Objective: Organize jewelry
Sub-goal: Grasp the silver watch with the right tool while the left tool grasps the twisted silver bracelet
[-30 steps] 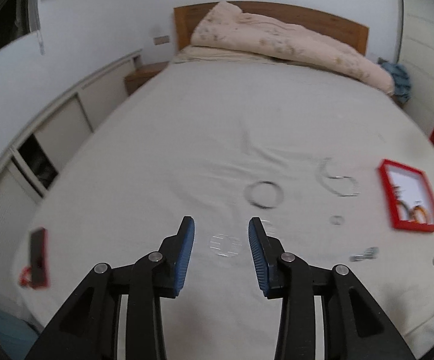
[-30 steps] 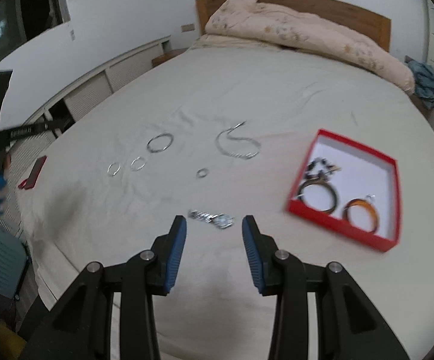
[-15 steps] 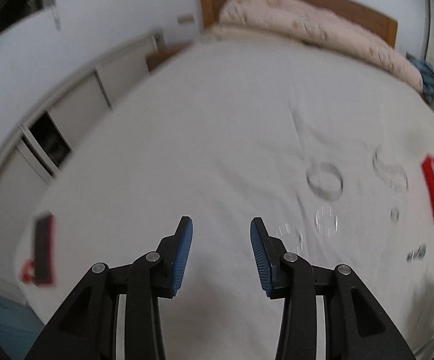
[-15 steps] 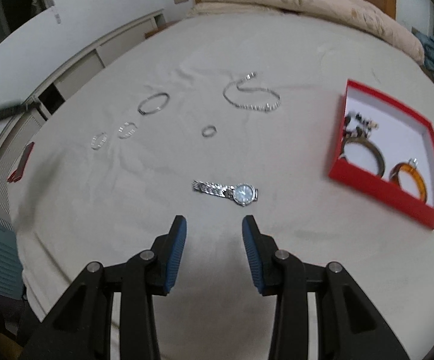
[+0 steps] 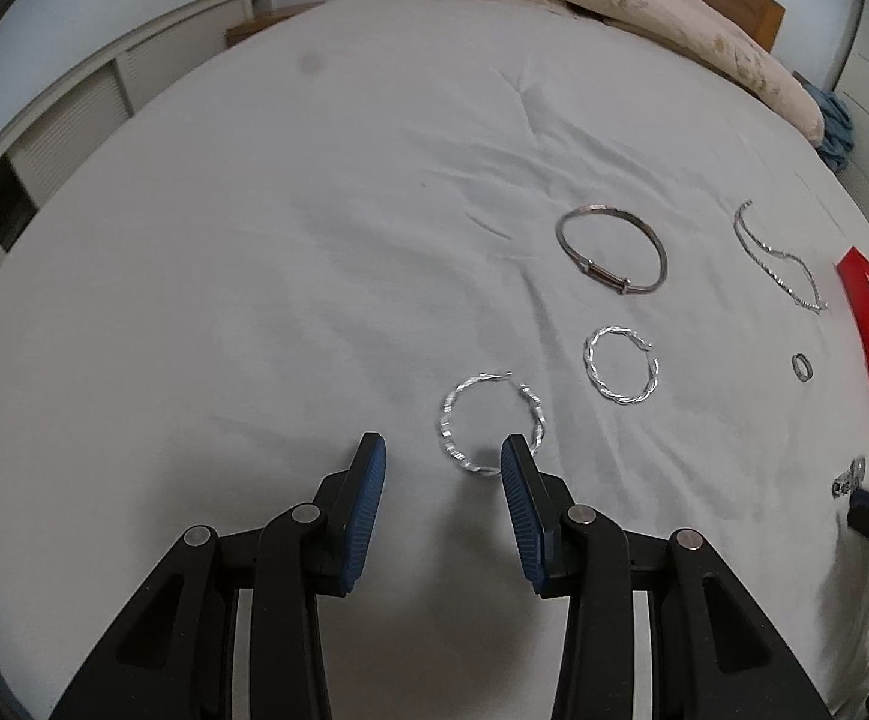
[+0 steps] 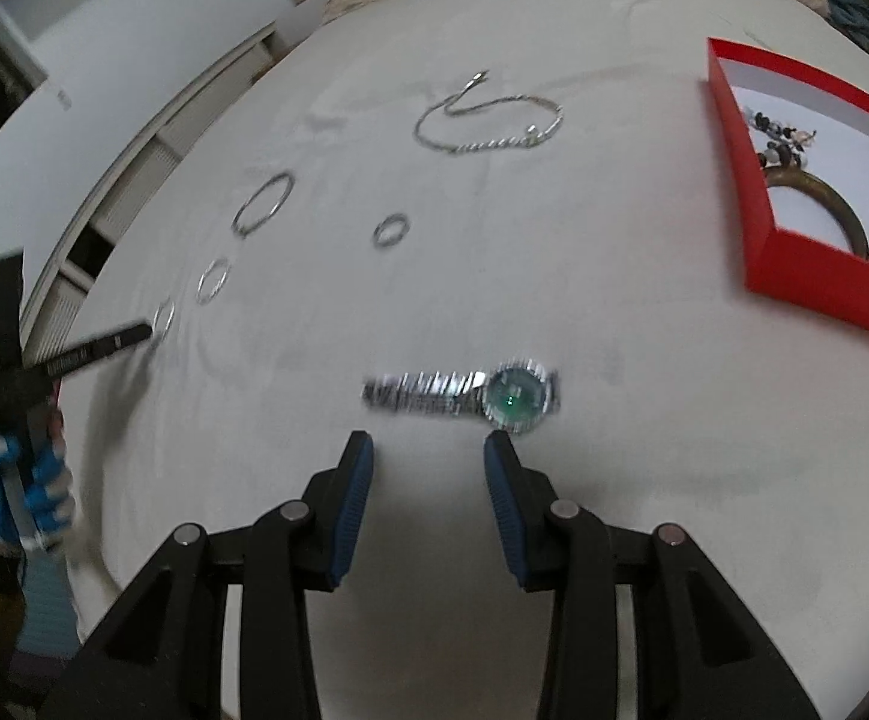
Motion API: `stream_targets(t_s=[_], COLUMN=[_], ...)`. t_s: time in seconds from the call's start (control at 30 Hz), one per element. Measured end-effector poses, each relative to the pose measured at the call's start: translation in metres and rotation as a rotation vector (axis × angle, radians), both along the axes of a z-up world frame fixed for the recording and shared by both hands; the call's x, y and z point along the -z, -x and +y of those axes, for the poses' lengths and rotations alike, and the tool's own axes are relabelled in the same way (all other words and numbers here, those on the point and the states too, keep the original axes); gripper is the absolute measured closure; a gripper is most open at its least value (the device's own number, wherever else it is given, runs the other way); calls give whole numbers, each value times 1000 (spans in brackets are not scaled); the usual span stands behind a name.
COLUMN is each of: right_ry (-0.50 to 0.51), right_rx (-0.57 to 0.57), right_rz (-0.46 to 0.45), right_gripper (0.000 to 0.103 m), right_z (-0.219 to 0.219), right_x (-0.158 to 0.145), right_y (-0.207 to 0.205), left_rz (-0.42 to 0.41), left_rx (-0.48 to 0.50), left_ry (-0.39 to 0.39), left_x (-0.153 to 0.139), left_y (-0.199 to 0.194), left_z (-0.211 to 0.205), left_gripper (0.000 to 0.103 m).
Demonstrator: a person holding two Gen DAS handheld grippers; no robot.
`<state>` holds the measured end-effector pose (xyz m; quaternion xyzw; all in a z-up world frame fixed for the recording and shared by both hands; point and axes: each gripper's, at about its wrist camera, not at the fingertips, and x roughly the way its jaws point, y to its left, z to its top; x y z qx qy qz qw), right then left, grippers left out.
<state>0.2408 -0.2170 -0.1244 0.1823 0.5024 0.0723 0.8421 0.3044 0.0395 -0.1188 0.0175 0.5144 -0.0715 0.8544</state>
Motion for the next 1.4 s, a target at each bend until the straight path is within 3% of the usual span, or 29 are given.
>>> stream_targets(t_s=[0.27, 0.5, 0.57, 0.7, 0.93, 1.13, 1.4], right_ry=[-46, 36, 88, 154, 83, 31, 11], right_rx=[64, 82, 75, 75, 27, 28, 82], right_rz=[-28, -49, -50, -51, -63, -99, -179], right_gripper=[59, 60, 64, 94, 95, 95, 95], right_z=[-10, -11, -7, -12, -22, -24, -56], right_x=[2, 2, 3, 7, -6, -28, -68], right_y=[-26, -51, -57, -58, -38, -5, 41], left_rz=[-1, -18, -31, -41, -36, -69, -122], left_rx=[19, 75, 73, 43, 35, 64, 165], left_ry=[-43, -87, -106, -83, -8, 25, 48], left_x=[10, 10, 10, 7, -6, -37, -72], left_y=[-18, -24, -22, -19, 0, 37, 61], left_z=[-9, -31, -34, -32, -36, -49, -104], left_gripper=[66, 98, 98, 98, 98, 98, 98])
